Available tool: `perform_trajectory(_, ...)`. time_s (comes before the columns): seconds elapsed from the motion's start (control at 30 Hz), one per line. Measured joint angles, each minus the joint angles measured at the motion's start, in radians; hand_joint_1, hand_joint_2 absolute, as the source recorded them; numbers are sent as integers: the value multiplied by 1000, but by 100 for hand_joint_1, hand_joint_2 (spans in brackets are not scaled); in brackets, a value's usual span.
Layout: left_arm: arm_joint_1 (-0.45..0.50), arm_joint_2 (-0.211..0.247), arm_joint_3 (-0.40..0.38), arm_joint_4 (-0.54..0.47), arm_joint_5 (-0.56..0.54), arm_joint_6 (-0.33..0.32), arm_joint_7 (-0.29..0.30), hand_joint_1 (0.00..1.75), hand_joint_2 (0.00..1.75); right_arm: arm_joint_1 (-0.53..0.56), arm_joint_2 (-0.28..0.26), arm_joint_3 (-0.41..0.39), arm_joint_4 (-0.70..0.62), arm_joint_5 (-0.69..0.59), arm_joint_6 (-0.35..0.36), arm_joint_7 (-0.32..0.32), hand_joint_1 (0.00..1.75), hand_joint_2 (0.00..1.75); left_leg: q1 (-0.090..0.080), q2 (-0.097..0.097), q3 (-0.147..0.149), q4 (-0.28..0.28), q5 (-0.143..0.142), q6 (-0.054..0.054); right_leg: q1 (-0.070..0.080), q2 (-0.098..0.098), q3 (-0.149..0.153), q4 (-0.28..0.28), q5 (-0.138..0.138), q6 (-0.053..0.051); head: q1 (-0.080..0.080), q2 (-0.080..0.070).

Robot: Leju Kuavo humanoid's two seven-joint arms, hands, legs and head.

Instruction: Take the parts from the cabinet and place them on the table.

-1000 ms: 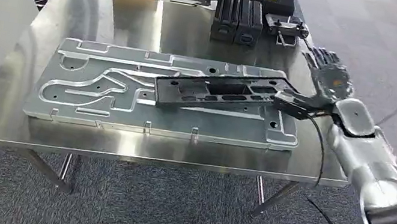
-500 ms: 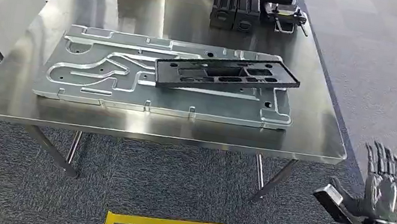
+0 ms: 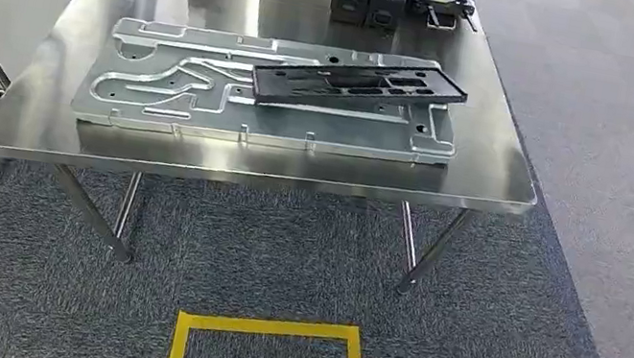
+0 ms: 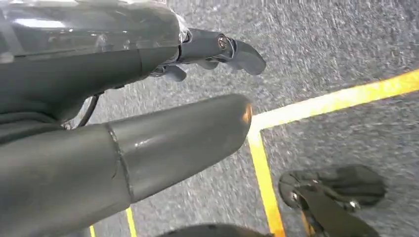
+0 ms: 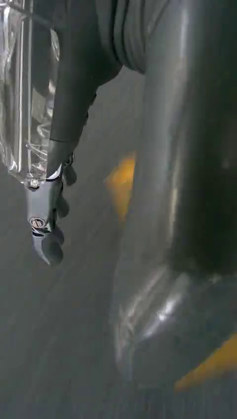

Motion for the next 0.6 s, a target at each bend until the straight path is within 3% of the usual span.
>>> perform_trajectory(0.03, 0, 1, -4, 0, -5, 1, -5, 0, 0, -6, 19, -24, 29, -6, -5, 55, 0, 0, -1, 5, -4, 2, 8, -6, 5, 1, 34, -79, -31, -4, 0, 0)
perform_trajectory(0.13, -3, 6, -10, 0, -13, 2, -6, 0, 0, -11, 66, -67, 100, -8, -17, 121, 0, 0, 8, 11, -6, -12, 45, -28, 20, 0, 9, -70, -5, -25, 0, 0)
perform_trajectory(0.17, -1, 8, -10, 0, -13, 2, -6, 0, 0, -9, 74, -79, 115, -9, -20, 130, 0, 0, 10, 7, -13, -7, 44, -34, 9, -5, -4, -76, 13, -33, 0, 0)
perform_trajectory(0.2, 2, 11, -11, 0, -13, 2, -6, 0, 0, -12, 85, -86, 127, -9, -22, 134, 0, 0, 13, 0, -27, 20, -15, -39, 12, -8, -19, -75, 28, -40, -1, 0)
perform_trajectory(0.27, 9, 14, -14, 0, -13, 1, -6, 0, 0, -18, 96, -103, 147, -9, -23, 139, 0, 0, 14, -1, -56, 158, -165, -43, 14, -6, -51, -74, 54, -48, 0, 0)
perform_trajectory(0.3, 8, 15, -17, 0, -13, 1, -6, 0, 0, -20, 100, -110, 157, -9, -23, 142, 0, 0, 14, -1, -69, 233, -208, -44, 16, -7, -68, -73, 67, -49, -1, 0)
perform_trajectory(0.33, 7, 15, -17, 0, -14, 1, -6, 0, 0, -20, 103, -117, 164, -9, -23, 144, 0, 0, 14, -1, -71, 296, -216, -45, 18, -9, -88, -69, 80, -49, 0, 0)
perform_trajectory(0.37, 7, 16, -17, 0, -14, 1, -6, 0, 0, -22, 105, -121, 168, -9, -23, 145, 0, 0, 14, -1, -58, 319, -191, -45, 18, -9, -110, -62, 92, -47, 0, 0)
perform_trajectory(0.4, 7, 17, -18, 0, -14, 1, -6, 0, 0, -24, 107, -125, 173, -9, -23, 145, 0, 0, 14, -1, -24, 303, -149, -45, 17, -10, -134, -52, 102, -45, -1, 0)
perform_trajectory(0.43, 7, 19, -18, 0, -14, 1, -6, 0, 0, -26, 110, -128, 178, -9, -23, 145, 0, 0, 14, -1, 29, 251, -111, -44, 16, -9, -157, -40, 110, -42, -1, 0)
perform_trajectory(0.47, 6, 21, -19, 0, -14, 2, -6, 0, 0, -27, 112, -129, 181, -9, -23, 145, 0, 0, 15, -1, 101, 166, -105, -42, 15, -9, -177, -26, 116, -38, -1, 0)
perform_trajectory(0.5, 2, 22, -20, 0, -14, 2, -6, 0, 0, -31, 115, -130, 183, -9, -23, 145, 0, 0, 13, -3, 178, 57, -165, -36, 16, -8, -191, -11, 123, -33, -1, 0)
perform_trajectory(0.53, 0, 23, -21, -2, -14, 2, -6, 0, 0, -31, 118, -131, 186, -9, -23, 146, 0, 0, 7, -4, 219, -17, -190, -30, 18, -9, -197, -4, 128, -27, 0, 0)
perform_trajectory(0.6, -1, 23, -24, -2, -17, 3, -7, 0, 0, -32, 119, -137, 190, -8, -31, 157, 0, 0, 5, -4, 201, -6, -185, -11, 15, -11, -197, -8, 147, -16, 0, 0)
